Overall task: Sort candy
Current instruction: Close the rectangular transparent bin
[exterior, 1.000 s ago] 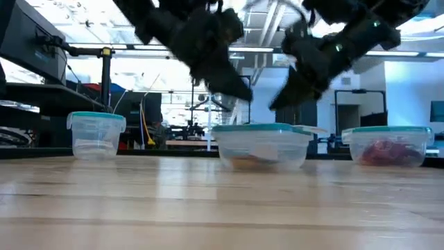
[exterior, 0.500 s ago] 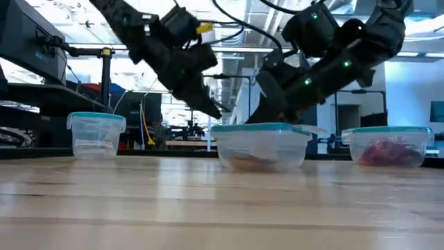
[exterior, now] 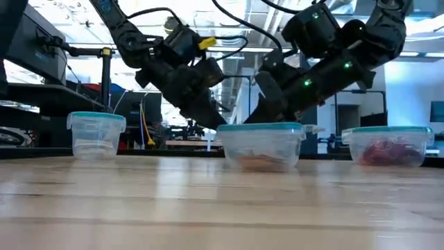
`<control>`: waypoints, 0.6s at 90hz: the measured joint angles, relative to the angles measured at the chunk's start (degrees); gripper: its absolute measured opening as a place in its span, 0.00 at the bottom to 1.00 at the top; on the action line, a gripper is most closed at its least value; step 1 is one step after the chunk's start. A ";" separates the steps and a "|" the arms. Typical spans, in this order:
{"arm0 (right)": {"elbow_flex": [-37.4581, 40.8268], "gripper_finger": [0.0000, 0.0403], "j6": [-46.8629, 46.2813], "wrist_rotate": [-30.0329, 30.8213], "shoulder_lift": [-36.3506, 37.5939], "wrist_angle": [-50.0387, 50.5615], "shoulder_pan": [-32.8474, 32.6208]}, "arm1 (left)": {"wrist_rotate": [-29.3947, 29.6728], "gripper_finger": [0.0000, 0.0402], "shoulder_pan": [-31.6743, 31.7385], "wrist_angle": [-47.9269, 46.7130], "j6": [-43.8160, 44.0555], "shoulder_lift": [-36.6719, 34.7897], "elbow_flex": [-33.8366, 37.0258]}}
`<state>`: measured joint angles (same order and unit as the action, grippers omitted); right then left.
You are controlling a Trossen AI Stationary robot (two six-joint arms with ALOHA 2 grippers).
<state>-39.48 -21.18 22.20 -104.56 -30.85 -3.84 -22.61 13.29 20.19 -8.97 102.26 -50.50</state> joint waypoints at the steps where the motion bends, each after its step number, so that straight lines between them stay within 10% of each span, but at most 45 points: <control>1: 0.00 0.00 0.03 0.08 -0.09 -0.14 0.00 | 0.01 0.31 -0.04 0.01 0.00 0.00 0.00; 54: -0.09 0.00 0.27 -1.33 -0.46 -0.33 -0.20 | 3.80 0.31 0.96 -11.33 -6.97 -3.78 -0.22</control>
<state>-39.57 -20.91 20.86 -105.01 -31.18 -4.03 -18.81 14.24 8.86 -15.94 98.48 -50.72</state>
